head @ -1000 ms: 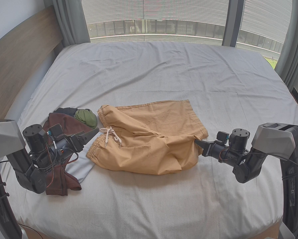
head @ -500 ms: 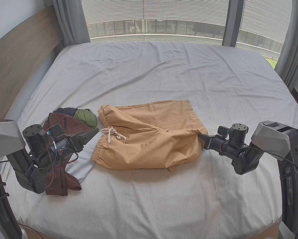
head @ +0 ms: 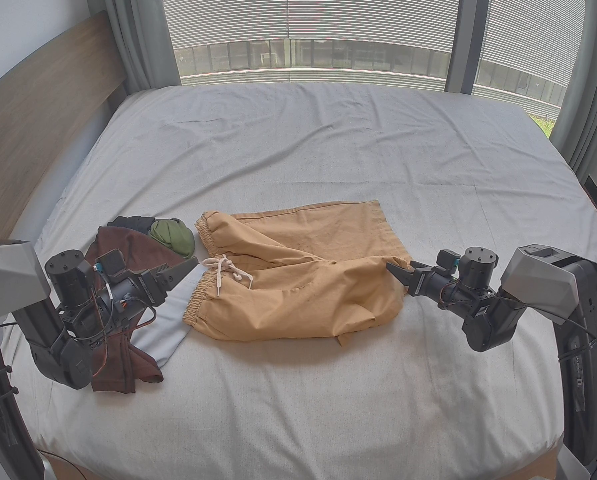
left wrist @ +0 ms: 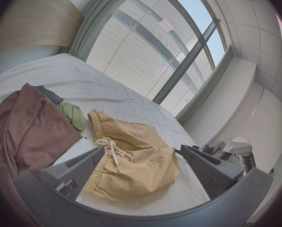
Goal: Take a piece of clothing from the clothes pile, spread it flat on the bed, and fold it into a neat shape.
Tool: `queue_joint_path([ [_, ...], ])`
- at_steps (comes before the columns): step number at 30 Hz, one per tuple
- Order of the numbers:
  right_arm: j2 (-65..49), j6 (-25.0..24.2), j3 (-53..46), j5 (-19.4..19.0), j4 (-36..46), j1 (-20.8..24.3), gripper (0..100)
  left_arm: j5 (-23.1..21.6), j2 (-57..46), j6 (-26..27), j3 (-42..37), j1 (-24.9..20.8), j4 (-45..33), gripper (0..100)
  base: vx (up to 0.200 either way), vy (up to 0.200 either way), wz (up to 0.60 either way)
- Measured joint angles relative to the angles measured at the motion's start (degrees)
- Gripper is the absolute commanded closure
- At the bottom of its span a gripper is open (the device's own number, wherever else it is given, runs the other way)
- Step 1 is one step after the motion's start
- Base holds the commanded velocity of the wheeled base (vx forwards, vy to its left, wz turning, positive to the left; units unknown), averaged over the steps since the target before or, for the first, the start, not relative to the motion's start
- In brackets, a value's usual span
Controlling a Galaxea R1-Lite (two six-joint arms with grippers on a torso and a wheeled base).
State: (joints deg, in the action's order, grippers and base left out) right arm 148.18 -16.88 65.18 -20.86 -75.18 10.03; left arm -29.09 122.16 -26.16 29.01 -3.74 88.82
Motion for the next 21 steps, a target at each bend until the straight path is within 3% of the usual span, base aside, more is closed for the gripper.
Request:
queue_joint_path([
  [13, -4.13, 1.16, -19.02, 1.12, -10.63, 0.3, 0, 0.0, 0.0, -0.02, 0.12, 0.16, 0.02, 0, 0.0, 0.0, 0.0],
  [21, -5.32, 0.63, -28.78, 3.16, -13.07, 2.65, 0, 0.0, 0.0, 0.0, 0.17, 0.22, 0.0, 0, 0.0, 0.0, 0.0],
])
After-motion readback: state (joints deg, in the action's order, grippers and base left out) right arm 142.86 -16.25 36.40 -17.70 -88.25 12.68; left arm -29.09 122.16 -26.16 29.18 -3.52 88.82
